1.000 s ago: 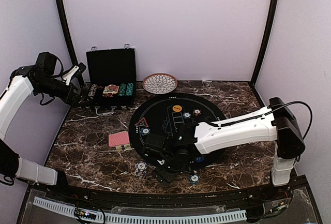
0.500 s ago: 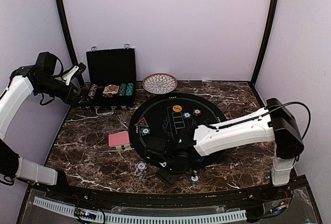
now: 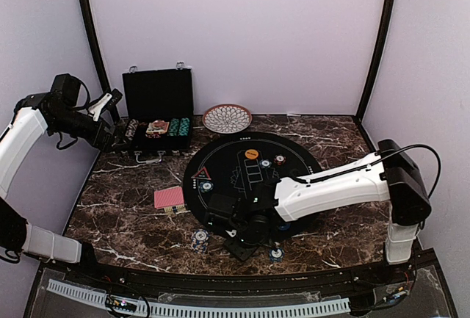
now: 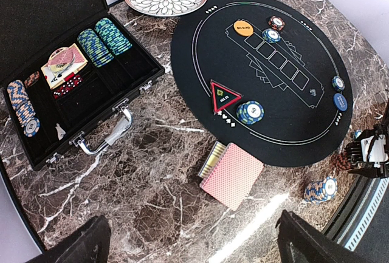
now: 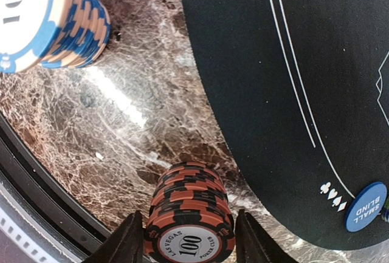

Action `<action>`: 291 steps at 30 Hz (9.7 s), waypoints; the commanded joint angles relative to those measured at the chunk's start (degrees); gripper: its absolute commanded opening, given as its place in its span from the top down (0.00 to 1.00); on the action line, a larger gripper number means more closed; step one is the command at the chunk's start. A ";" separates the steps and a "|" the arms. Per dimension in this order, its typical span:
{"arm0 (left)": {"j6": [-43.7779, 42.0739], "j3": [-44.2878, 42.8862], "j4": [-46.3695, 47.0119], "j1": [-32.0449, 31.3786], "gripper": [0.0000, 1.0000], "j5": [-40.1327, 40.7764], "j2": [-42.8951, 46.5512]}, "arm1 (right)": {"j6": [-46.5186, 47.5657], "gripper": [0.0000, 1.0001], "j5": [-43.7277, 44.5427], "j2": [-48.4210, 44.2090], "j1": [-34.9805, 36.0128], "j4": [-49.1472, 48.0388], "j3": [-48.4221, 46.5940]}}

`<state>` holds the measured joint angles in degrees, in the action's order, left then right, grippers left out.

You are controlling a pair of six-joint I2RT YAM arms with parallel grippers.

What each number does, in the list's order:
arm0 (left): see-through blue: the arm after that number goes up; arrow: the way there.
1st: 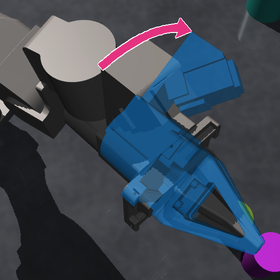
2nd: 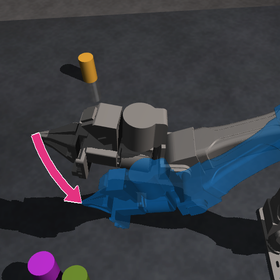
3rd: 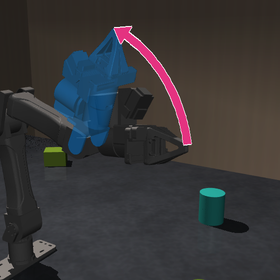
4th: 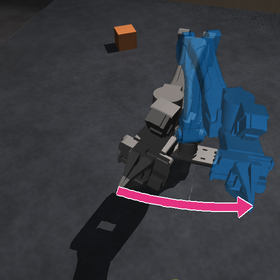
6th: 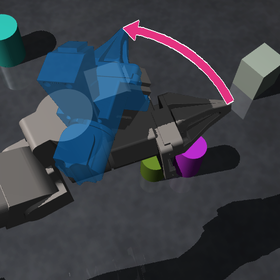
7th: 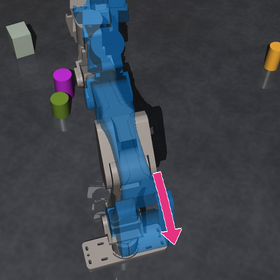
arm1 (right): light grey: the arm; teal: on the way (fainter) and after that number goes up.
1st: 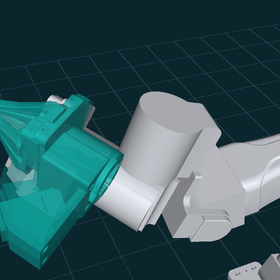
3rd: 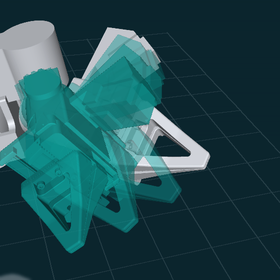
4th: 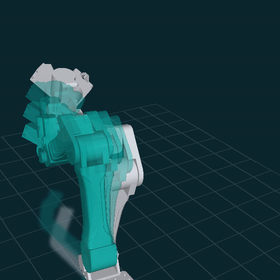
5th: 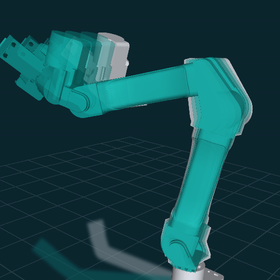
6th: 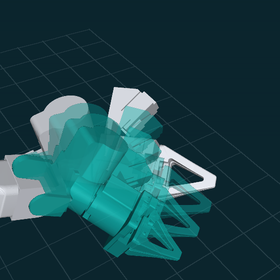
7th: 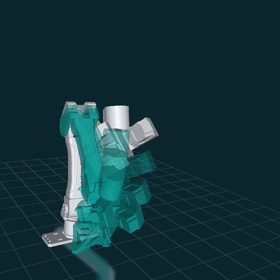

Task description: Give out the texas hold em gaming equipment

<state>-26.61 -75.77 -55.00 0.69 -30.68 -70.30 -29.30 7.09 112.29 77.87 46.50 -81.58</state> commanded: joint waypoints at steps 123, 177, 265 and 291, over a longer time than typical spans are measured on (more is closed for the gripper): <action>-1.25 0.18 -1.42 -0.25 0.01 -1.67 1.63 | -3.29 0.37 0.28 3.81 -0.61 -2.15 -0.73; -1.24 0.58 -1.16 -0.25 0.01 -1.40 2.27 | -5.79 0.78 2.02 -4.30 -11.20 -3.80 8.04; -1.87 1.41 -0.72 -0.25 0.01 -1.54 3.08 | 2.64 0.22 2.90 20.86 0.18 8.19 -37.32; -1.85 1.41 -0.74 -0.25 0.01 -1.39 3.19 | 2.63 0.50 1.21 20.37 0.18 6.23 -33.73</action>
<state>-27.88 -74.94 -55.00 0.69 -31.48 -68.53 -26.50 8.45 132.49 77.32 53.39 -115.79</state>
